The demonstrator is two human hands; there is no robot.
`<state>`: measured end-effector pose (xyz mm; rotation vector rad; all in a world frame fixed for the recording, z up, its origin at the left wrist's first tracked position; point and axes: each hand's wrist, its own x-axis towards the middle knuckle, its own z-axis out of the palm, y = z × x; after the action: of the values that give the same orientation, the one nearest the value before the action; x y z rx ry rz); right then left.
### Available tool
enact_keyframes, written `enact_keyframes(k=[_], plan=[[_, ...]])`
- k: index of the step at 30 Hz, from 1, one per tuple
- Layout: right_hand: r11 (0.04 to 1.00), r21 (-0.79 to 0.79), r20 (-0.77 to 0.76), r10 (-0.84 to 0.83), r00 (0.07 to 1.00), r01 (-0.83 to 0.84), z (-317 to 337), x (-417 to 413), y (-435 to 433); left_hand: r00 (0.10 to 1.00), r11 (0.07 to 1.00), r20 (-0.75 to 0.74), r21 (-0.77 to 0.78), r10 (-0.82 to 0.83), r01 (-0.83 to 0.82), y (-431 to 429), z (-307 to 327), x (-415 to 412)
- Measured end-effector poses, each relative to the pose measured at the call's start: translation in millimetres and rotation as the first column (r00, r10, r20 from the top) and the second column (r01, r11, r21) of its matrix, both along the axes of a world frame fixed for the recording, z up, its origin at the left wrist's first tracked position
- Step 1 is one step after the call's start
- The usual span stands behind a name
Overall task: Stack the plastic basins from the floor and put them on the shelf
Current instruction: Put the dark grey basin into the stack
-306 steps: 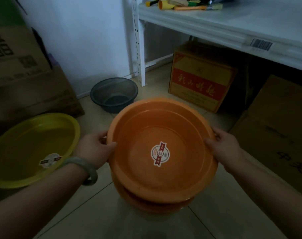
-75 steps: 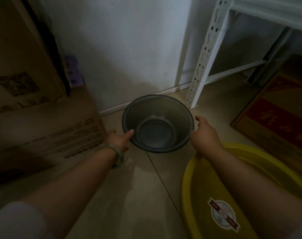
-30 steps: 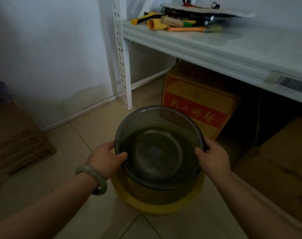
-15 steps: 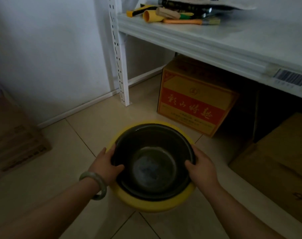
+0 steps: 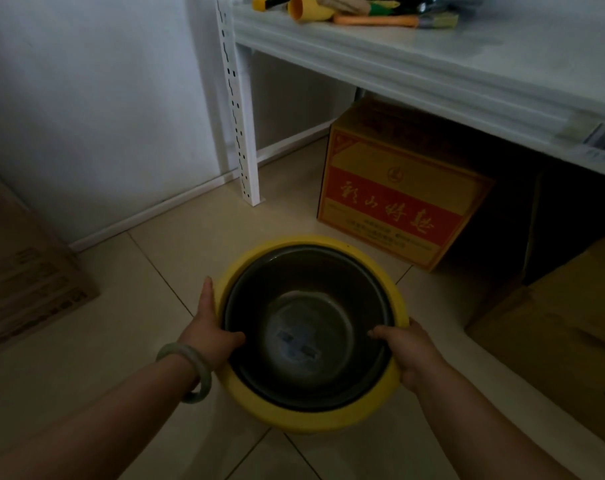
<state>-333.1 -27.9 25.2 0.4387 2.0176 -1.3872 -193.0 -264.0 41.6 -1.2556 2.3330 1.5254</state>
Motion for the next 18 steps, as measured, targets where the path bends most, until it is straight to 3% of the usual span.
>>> enact_keyframes(k=[3, 18], plan=[[0.998, -0.058, 0.108, 0.007, 0.994, -0.001, -5, -4, 1, 0.997, 0.997, -0.015, 0.026, 0.071, -0.071, -5, -4, -2], [0.996, -0.091, 0.036, 0.028, 0.999, -0.024, -9, -4, 3, 0.994, 0.994, -0.001, -0.016, 0.11, -0.11, -4, -10, -5]])
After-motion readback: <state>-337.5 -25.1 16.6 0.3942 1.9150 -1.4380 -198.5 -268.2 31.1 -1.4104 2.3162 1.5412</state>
